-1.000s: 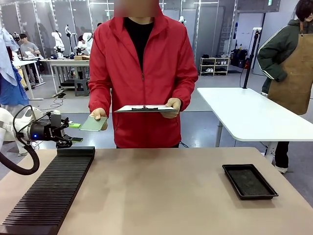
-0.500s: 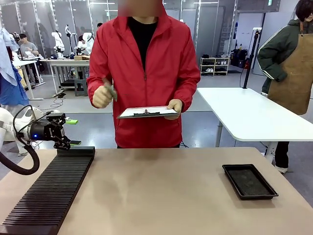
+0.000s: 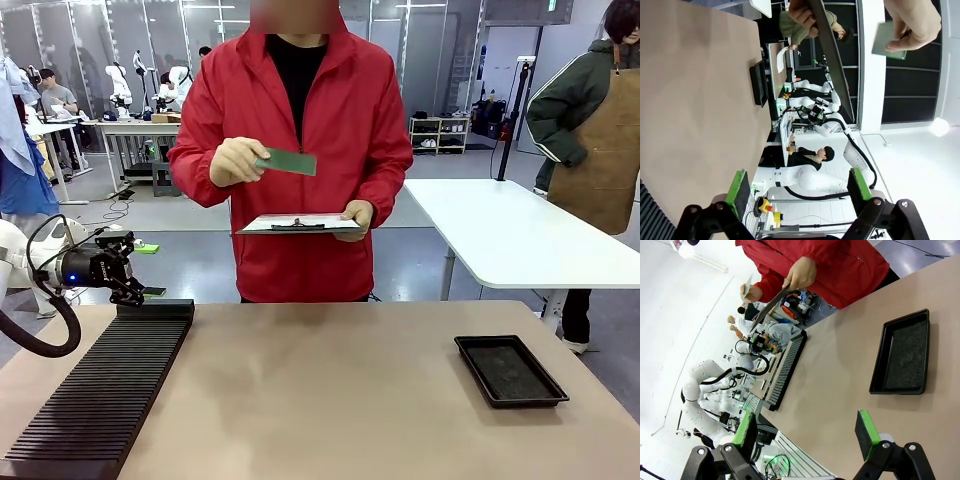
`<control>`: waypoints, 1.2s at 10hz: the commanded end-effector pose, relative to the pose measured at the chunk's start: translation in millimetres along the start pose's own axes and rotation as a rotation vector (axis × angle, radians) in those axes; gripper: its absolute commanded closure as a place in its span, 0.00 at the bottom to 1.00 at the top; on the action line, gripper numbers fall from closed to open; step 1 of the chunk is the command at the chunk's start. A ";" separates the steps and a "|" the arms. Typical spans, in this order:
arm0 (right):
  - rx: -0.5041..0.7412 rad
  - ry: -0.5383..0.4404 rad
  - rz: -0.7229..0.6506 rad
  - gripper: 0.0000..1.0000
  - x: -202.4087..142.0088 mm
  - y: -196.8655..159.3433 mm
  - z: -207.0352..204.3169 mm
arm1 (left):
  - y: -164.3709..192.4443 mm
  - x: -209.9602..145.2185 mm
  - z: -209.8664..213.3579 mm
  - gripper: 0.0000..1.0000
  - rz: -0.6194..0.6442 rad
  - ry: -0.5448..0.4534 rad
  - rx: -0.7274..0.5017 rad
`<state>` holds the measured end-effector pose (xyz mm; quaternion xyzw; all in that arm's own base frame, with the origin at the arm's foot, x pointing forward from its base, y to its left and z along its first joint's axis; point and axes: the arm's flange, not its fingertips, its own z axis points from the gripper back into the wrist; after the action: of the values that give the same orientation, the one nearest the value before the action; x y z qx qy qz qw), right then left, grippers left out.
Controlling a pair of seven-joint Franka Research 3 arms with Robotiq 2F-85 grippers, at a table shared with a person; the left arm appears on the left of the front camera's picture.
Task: Inspect the PCB.
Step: Pick up the Blank PCB that the human is holding.
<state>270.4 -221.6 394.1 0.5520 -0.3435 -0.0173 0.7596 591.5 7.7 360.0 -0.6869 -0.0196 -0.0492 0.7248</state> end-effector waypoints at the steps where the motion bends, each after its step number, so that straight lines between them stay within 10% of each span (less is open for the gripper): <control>1: 0.009 -0.004 0.007 0.00 0.0 0.4 1.0 | 0.3 -0.1 0.0 0.00 0.001 0.000 0.000; 8: 0.009 -0.004 0.007 0.00 0.0 0.4 1.0 | -14.7 -7.0 5.7 0.00 -0.013 0.006 -0.018; 12: 0.009 -0.004 0.007 0.00 0.0 0.4 1.0 | -56.9 -113.1 58.2 0.00 0.005 0.025 0.030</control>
<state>270.6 -221.4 394.0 0.5522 -0.3431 -0.0172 0.7597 510.8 55.2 403.4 -0.6745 -0.0050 -0.0605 0.7357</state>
